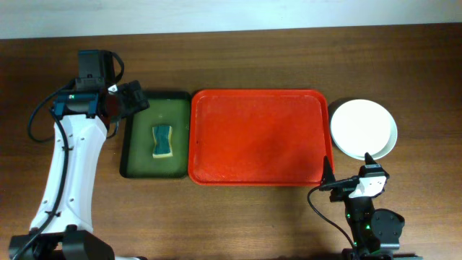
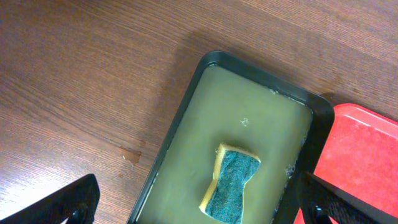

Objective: Clean dirty plates on tray and stack at the side

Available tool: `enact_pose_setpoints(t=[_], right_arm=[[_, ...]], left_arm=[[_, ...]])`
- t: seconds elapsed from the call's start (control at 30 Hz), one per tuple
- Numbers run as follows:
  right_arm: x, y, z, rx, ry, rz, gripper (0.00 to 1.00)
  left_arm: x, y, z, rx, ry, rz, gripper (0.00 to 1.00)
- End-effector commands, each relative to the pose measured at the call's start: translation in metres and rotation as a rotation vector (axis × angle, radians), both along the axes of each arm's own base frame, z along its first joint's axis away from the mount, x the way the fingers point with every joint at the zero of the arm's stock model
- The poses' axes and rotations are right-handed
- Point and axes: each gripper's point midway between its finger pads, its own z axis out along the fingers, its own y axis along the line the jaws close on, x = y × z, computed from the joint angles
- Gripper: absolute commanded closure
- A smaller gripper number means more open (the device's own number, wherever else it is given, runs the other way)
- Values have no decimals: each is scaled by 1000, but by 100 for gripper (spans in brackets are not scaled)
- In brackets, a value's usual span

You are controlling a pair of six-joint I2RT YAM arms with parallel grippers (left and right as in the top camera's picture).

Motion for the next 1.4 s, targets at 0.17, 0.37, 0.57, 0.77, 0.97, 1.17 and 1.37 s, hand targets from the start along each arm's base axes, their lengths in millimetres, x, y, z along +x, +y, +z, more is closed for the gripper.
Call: enact_pose_setpoints(t=[0.17, 0.37, 0.57, 0.77, 0.97, 1.17, 1.37], right_arm=[[0, -3, -3, 7, 7, -18, 2], [0, -3, -3, 7, 7, -18, 2], [0, -3, -3, 7, 7, -18, 2], [0, -3, -3, 7, 7, -18, 2], [0, -3, -3, 7, 7, -18, 2], [0, -3, -3, 7, 7, -18, 2], [0, -3, -3, 7, 7, -18, 1]], left_arm=[[1, 0, 1, -7, -5, 10, 1], [1, 1, 1, -7, -5, 10, 1], [1, 0, 1, -7, -5, 10, 1], [1, 0, -1, -7, 0, 9, 0], [0, 0, 4, -7, -14, 9, 1], [-10, 0, 43, -4, -120, 8, 1], [-33, -1, 96, 1, -269, 8, 1]])
